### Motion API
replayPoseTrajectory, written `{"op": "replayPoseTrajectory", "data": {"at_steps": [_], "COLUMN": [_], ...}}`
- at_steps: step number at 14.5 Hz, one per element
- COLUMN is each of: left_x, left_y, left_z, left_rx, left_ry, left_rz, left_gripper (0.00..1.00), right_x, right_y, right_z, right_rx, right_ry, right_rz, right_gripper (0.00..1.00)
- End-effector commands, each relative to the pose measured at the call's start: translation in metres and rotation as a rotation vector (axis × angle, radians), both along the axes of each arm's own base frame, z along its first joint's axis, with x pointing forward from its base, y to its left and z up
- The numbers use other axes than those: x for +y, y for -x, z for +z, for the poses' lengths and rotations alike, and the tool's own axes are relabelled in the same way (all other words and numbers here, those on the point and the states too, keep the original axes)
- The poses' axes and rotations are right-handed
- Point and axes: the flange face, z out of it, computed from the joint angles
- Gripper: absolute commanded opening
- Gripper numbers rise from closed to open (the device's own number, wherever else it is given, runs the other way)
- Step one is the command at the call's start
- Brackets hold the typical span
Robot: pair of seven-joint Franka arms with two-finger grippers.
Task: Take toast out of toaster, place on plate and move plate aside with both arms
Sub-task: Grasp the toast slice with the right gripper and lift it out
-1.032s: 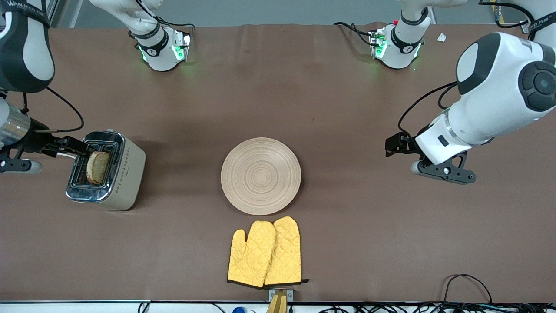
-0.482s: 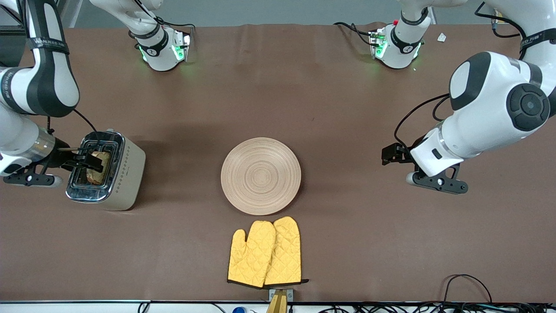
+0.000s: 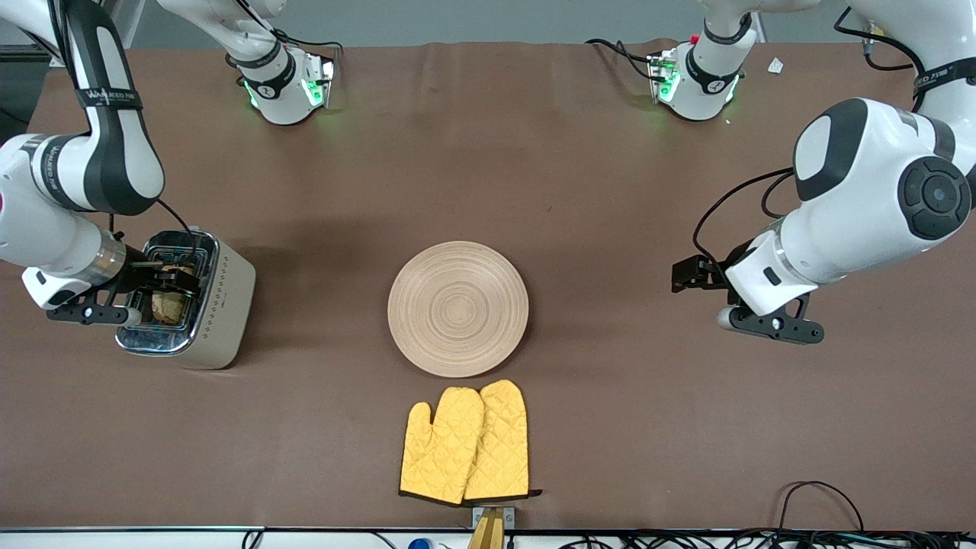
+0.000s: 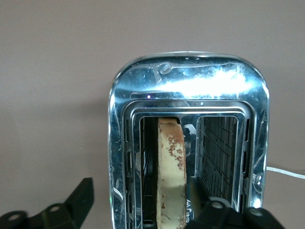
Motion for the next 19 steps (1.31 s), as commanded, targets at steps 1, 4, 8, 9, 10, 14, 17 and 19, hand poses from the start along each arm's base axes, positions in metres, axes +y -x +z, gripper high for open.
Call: {"op": "replayPoseTrajectory", "data": {"at_steps": [1,4,8,9,10,14,17,19], "left_x": [-0.005,-0.004,-0.002,-0.001,0.0,0.015,0.023,0.034], "left_y": [-0.005,-0.004,-0.003,-0.003,-0.002,-0.001,-0.003,-0.005], "left_z": [-0.002,-0.001,0.001,0.002,0.004,0.006,0.006,0.012], "left_rx": [0.006,0.005,0.009,0.009,0.008,0.032,0.03,0.023], "left_ry": [0.022,0.021,0.019,0.019,0.019,0.011,0.0,0.007], "left_rz": [-0.005,-0.005,0.002,0.005,0.006,0.02,0.03,0.047], "left_gripper": [1.0,1.0,1.0,1.0,1.0,1.0,1.0,1.0], "right_x": [-0.008,-0.014,-0.046,-0.05,-0.052,-0.036,-0.017,0.002], "right_y": [0.004,0.003,0.001,0.001,0.0,-0.004,-0.013,-0.02], "right_z": [0.0,-0.001,0.011,0.012,0.014,0.039,0.094,0.124], "right_rx": [-0.009,-0.011,-0.04,-0.041,-0.041,-0.016,0.025,0.004], "right_ry": [-0.004,-0.004,0.003,0.004,0.004,-0.013,-0.024,-0.027], "right_rz": [-0.008,-0.015,0.048,0.056,0.055,0.057,0.046,0.075], "right_gripper": [0.59,0.36,0.06,0.02,0.0,0.0,0.0,0.0]}}
